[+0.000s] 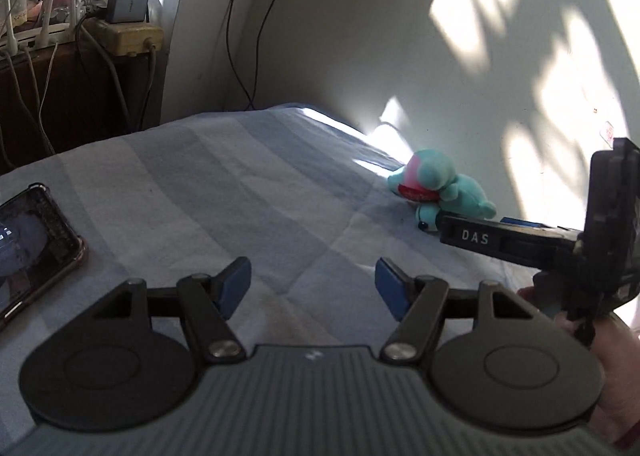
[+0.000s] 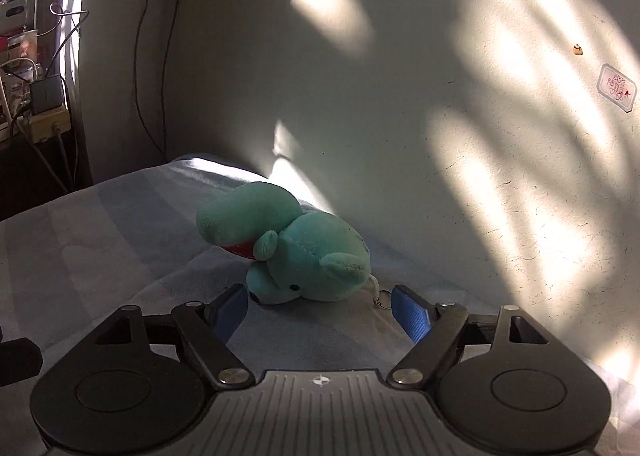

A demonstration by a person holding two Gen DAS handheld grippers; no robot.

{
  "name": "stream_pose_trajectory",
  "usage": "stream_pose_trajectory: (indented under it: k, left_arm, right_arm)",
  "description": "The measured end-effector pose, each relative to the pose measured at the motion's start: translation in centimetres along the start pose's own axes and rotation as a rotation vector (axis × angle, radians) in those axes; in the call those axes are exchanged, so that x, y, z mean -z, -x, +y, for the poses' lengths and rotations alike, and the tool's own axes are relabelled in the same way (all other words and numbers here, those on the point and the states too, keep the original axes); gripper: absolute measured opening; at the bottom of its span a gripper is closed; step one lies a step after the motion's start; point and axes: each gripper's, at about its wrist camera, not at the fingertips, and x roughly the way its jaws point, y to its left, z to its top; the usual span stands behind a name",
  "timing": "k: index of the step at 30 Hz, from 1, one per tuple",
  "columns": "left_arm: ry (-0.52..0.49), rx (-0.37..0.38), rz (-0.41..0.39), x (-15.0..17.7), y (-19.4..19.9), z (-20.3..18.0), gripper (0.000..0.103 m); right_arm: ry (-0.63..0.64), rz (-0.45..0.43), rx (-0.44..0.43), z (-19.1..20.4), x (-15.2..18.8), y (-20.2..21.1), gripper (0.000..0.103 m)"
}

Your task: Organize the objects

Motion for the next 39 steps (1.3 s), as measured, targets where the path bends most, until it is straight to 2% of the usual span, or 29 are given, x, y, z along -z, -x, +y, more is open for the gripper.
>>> stream_pose_trajectory:
  k: [5,6,9,13,17,21,26,29,32,34,36,38,39]
  left_arm:
    - [0.008,0.018,0.015,0.1,-0.2,0.1,0.07]
    - [0.006,0.015,0.013,0.1,-0.3,0.1,0.07]
    - [-0.007,0.002,0.017,0.1,-0.5,0.0,0.07]
    - [-0.034,-0.018,0.022,0.3,-0.8,-0.4,0.07]
    - [-0.081,-0.022,0.047,0.7,-1.5,-1.0,0.07]
    - [-0.142,-0.014,0.046,1.3,-1.5,-2.0,0.07]
    - [-0.243,0.023,0.017,2.5,-0.9,-3.6,0.07]
    - [-0.339,0.049,-0.033,3.6,0.0,-5.1,0.071]
    - [-0.425,0.061,-0.073,4.8,0.9,-7.0,0.071]
    - [-0.445,0.101,-0.036,5.5,1.6,-8.6,0.071]
    - [-0.494,0.181,-0.023,6.7,3.4,-11.0,0.071]
    - [-0.567,0.292,-0.028,8.2,6.3,-13.7,0.071]
    - [-0.593,0.38,-0.009,9.1,7.9,-15.1,0.071]
  right_arm:
    - [-0.022,0.012,-0.01,0.5,-0.9,-2.7,0.083]
    - [-0.022,0.013,-0.003,0.6,-0.9,-3.0,0.081]
    - [-0.031,-0.001,0.0,0.1,-0.9,-2.6,0.064]
    - [-0.043,-0.035,0.009,-1.2,0.4,1.1,0.062]
    - [-0.025,-0.035,-0.008,-4.2,4.2,7.9,0.064]
    - [-0.036,-0.023,0.02,-8.0,10.6,17.3,0.066]
    - [-0.114,-0.004,0.156,-11.6,19.1,27.9,0.067]
    - [-0.163,0.02,0.264,-13.1,23.4,32.8,0.068]
    - [-0.213,0.047,0.332,-14.4,27.0,36.7,0.073]
    - [-0.259,0.047,0.353,-15.0,28.9,38.2,0.074]
    - [-0.304,0.039,0.351,-15.5,30.2,39.3,0.078]
    - [-0.332,0.027,0.336,-15.7,31.2,39.8,0.078]
    - [-0.336,0.019,0.333,-15.8,31.6,40.1,0.079]
